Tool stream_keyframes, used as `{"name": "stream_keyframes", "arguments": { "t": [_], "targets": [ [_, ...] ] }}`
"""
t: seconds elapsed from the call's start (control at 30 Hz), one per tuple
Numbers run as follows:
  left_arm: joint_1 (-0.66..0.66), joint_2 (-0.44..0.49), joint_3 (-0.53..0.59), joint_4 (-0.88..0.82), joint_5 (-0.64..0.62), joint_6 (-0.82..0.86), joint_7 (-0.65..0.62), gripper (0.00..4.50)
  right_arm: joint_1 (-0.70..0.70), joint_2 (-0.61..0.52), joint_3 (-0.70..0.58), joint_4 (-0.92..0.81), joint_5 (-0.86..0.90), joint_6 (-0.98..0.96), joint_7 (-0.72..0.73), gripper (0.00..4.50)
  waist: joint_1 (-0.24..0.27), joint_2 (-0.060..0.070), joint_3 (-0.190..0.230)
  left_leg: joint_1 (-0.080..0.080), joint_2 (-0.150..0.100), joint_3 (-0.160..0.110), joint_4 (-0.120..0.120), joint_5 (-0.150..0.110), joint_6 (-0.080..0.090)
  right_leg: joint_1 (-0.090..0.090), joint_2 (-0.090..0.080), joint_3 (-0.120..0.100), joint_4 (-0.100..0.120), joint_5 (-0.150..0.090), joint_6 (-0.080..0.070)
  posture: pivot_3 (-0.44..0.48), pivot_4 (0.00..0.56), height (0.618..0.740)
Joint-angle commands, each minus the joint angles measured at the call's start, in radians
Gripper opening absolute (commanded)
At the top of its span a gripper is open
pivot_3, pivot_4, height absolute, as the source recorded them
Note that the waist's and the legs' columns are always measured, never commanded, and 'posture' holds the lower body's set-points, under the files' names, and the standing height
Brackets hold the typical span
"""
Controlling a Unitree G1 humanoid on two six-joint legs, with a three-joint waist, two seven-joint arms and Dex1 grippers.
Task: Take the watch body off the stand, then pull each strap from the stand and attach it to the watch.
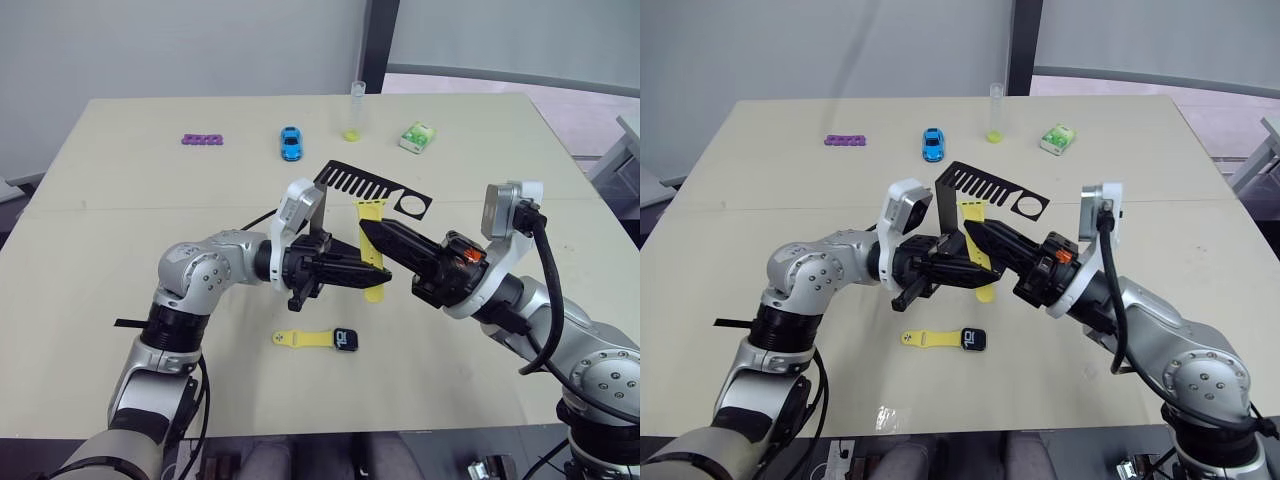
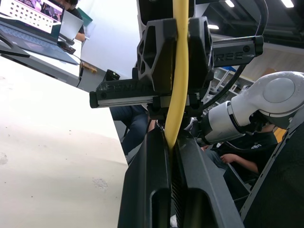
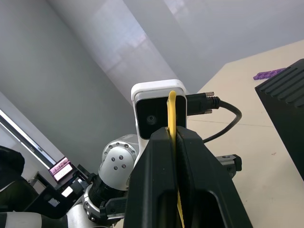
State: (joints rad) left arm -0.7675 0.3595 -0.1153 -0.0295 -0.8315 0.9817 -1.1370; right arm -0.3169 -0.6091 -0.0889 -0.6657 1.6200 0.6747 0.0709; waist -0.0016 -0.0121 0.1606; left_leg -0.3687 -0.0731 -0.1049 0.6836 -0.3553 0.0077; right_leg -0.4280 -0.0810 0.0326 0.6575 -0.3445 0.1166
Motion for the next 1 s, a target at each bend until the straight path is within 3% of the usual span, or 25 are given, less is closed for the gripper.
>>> {"name": "stream_keyframes", "arguments": {
  "t": [0.03,0.4,0.5,0.57,0.73,1.0],
  "targets": [
    [-0.014,-0.003,0.017,-0.017,-0.014,-0.012,-0.005,0.00,-0.019,0.010,-0.019,-0.024,0.020,-0.026,-0.004,0.19,0.000,0.000,0.000,0.000,0.000,0.000,0.000,0.000,0.000,0.000,0.000,0.000,0.000,0.000,0.000,0.000,0.150,0.740],
    [-0.009,0.013,0.005,-0.028,0.002,-0.014,-0.016,0.00,-0.035,0.003,-0.028,-0.019,0.026,-0.022,0.003,0.19,0.000,0.000,0.000,0.000,0.000,0.000,0.000,0.000,0.000,0.000,0.000,0.000,0.000,0.000,0.000,0.000,0.150,0.740],
    [-0.006,0.051,0.006,-0.034,0.010,-0.024,-0.043,0.89,-0.032,-0.018,-0.040,-0.024,0.025,-0.014,0.017,0.00,-0.001,0.000,0.000,0.000,0.000,0.000,0.000,0.000,0.000,0.000,0.000,0.000,0.000,0.000,0.000,0.000,0.150,0.740],
    [-0.010,0.099,0.011,-0.032,0.022,-0.038,-0.074,1.74,-0.028,-0.052,-0.055,-0.035,0.021,0.000,0.039,0.00,-0.002,0.000,0.000,0.000,0.000,0.000,0.000,0.000,0.000,0.000,0.000,0.000,0.000,0.000,0.000,0.000,0.150,0.740],
    [0.003,0.185,-0.020,-0.045,0.095,-0.131,-0.124,4.27,-0.002,-0.136,-0.091,-0.060,0.019,0.017,0.089,0.00,0.001,0.000,0.000,0.000,0.000,0.000,0.000,0.000,0.000,0.000,0.000,0.000,-0.001,0.000,0.000,0.000,0.150,0.740],
    [0.144,0.212,-0.151,-0.147,0.331,-0.338,-0.043,4.40,0.123,-0.296,-0.193,-0.107,0.003,0.068,0.224,0.00,0.008,-0.001,0.001,-0.001,0.000,0.000,0.000,0.000,0.001,0.001,-0.001,0.000,-0.002,0.000,0.000,0.000,0.150,0.740]
  ]
}}
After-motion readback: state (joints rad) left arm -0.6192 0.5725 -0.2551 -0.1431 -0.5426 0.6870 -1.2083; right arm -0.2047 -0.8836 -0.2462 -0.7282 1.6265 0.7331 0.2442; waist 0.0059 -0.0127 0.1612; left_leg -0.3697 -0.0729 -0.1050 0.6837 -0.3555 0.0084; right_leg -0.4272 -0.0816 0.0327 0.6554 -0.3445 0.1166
